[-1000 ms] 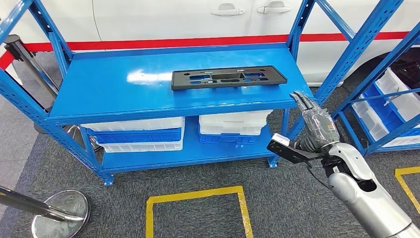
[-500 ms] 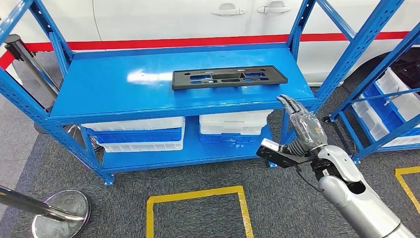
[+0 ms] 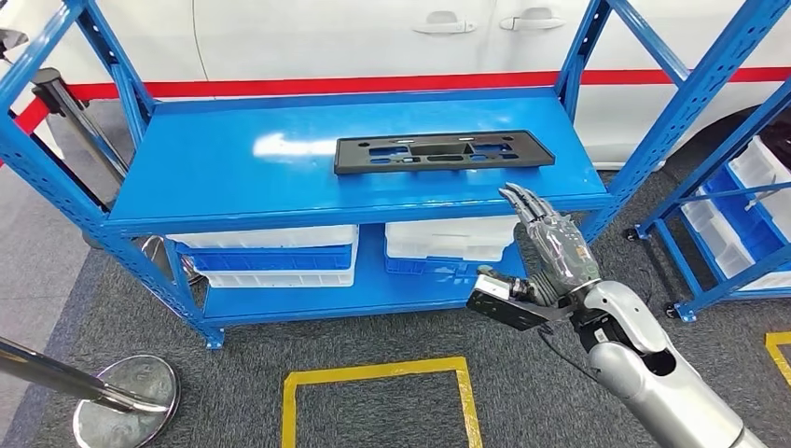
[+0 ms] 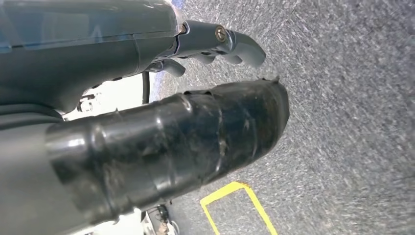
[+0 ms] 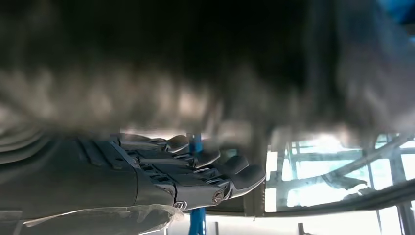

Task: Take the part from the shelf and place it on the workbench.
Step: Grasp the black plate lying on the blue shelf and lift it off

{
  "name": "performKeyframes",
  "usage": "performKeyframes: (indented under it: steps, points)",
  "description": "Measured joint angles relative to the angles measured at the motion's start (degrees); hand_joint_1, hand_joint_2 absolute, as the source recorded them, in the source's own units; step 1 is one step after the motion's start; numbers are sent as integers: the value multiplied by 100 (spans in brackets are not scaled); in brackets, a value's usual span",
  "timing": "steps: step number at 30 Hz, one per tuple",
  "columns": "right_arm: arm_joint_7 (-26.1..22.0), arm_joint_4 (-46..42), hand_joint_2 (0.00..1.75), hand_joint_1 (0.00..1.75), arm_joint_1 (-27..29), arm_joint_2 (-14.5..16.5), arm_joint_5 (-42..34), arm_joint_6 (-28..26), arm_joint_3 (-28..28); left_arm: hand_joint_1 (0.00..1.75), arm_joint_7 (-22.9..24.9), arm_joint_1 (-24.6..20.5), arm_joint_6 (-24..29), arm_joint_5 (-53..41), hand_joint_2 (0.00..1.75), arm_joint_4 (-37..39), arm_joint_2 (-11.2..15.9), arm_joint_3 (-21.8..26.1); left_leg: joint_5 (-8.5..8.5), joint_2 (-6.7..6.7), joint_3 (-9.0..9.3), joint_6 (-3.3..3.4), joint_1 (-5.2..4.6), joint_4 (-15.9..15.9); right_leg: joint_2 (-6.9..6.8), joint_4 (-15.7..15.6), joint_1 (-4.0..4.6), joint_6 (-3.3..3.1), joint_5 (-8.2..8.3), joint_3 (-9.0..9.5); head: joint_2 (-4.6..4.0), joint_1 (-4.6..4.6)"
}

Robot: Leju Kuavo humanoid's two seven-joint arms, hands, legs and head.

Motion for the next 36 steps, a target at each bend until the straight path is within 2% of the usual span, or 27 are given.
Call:
performKeyframes:
  steps: [1,4,6,8,9,10,11,12,13,14,15,17,19,21,23,24,25,26,27,28,29,30,31,32,34,35,36]
  points:
    - [1,-16,44,0,2,-1,0,-1,2,0,-1,3,-1,0,0,0,-1,-4,-3,-6,-1,-35,4,-7,-2,-24,21,-17,-19,6,0,-1]
    - [2,-80,175,0,3,-1,-6,-1,2,0,-3,8,-10,-1,0,0,3,-24,-96,21,-9,-142,16,85,-11,-137,-7,-98,-12,100,0,-3]
    - [2,-104,175,0,1,1,-16,6,4,0,-6,5,-16,-2,0,0,6,-31,-346,45,-254,-184,22,600,-30,-200,-26,-157,-21,184,-1,-5]
    - [2,-109,175,0,9,1,-23,15,13,0,-10,7,-16,-2,0,0,7,-34,-593,49,-676,-219,28,1329,-44,-200,-25,-186,-61,223,-1,-7]
    - [2,-109,175,0,17,2,-23,18,19,0,-12,12,-16,-3,0,0,7,-35,-590,50,-821,-238,36,1526,-47,-197,-28,-183,-88,247,-1,-7]
    - [2,-110,175,0,23,2,-24,17,24,0,-12,17,-17,-4,0,0,7,-36,-469,53,-861,-254,49,1509,-46,-190,-36,-170,-121,280,-1,-7]
    - [2,-112,175,0,27,3,-23,17,27,0,-12,21,-17,-6,0,0,10,-36,-249,58,-785,-269,66,1267,-43,-177,-49,-148,-163,322,-1,-7]
    - [2,-116,175,0,30,3,-23,17,29,0,-13,23,-17,-9,0,0,12,-37,-11,69,-634,-286,86,884,-42,-156,-63,-114,-216,368,-1,-7]
    - [4,-121,175,0,29,3,-22,17,30,0,-14,24,-18,-11,0,0,11,-38,144,77,-473,-297,86,545,-38,-125,-61,-72,-271,397,-1,-13]
    - [7,-126,175,0,29,4,-22,19,31,0,-17,20,-16,-13,0,0,12,-40,207,78,-355,-277,86,300,-36,-93,-53,-30,-318,408,0,-17]
    - [10,-132,175,0,30,5,-22,21,32,0,-20,15,-15,-13,0,0,11,-42,189,74,-299,-245,77,181,-33,-67,-42,5,-352,412,0,-21]
    - [21,-140,175,0,33,7,-10,22,34,0,-25,12,-15,-13,0,0,11,-50,104,53,-273,-142,65,154,-29,-45,-35,49,-376,414,1,-27]
    - [48,-150,175,0,26,7,64,7,36,0,-24,25,-15,-13,0,0,13,-72,66,47,-216,-69,67,134,-28,74,-49,85,-428,391,1,-22]
    - [93,-160,175,0,12,9,196,-20,46,0,-22,24,-14,-10,0,0,14,-93,24,45,-146,-1,64,118,-28,580,-47,112,-627,122,0,-14]
    - [136,-161,175,0,10,15,312,-38,79,0,-20,17,-7,-3,0,0,13,-108,-29,38,-97,42,35,118,-26,1321,-29,103,-870,-378,-1,-13]
    - [150,-159,175,0,13,22,349,-42,100,0,-18,18,-4,-1,0,0,12,-114,-61,33,-63,54,13,118,-26,1550,-12,75,-877,-586,-1,-13]
    - [157,-158,175,0,15,30,373,-44,120,0,-17,18,-1,0,0,0,11,-120,-97,25,-18,62,-12,117,-24,1584,13,31,-767,-702,-1,-14]
    - [160,-157,175,0,15,36,385,-46,137,0,-16,20,-1,0,0,0,11,-123,-137,17,38,67,-37,115,-22,1402,49,-35,-542,-711,-1,-14]
    - [163,-157,175,0,13,40,392,-51,151,0,-16,20,-1,0,0,0,11,-125,-177,10,98,71,-59,111,-19,1035,104,-124,-242,-626,-1,-14]
    - [166,-156,175,0,8,42,396,-57,161,0,-16,23,-1,0,0,0,2,-126,-211,5,148,71,-65,95,-23,676,153,-226,-11,-520,-1,-19]
    - [170,-156,175,0,5,43,397,-66,168,0,-16,22,-1,0,0,0,-13,-126,-233,-1,185,63,-60,67,-20,360,199,-315,145,-426,0,-29]
    - [175,-157,175,0,-3,43,399,-75,173,0,-16,20,-1,0,0,-1,-24,-127,-243,-3,210,46,-42,29,-13,150,241,-382,219,-355,0,-37]
    - [180,-159,175,0,-13,44,401,-85,175,0,-16,18,-1,0,0,-1,-35,-128,-229,4,235,20,-22,-3,-5,36,273,-429,210,-307,1,-45]
    - [185,-163,175,0,-20,45,402,-93,176,0,-15,15,-1,0,0,-2,-36,-129,-197,13,277,-13,-12,-39,6,-77,294,-457,217,-242,1,-48]
    - [188,-168,175,0,-35,49,403,-102,178,0,-13,13,-3,1,0,-2,-32,-132,-181,39,356,-66,-15,-19,-7,-312,267,-488,240,-17,1,-47]
    - [188,-168,175,0,-46,55,405,-104,180,0,-14,8,-4,4,0,-2,-31,-134,-216,43,333,-91,-16,87,-21,-403,234,-492,245,97,1,-50]
    - [188,-164,175,0,-59,64,411,-106,182,0,-12,-2,-3,6,0,-2,-28,-136,-303,44,222,-113,-11,305,-32,-471,204,-484,242,191,1,-54]
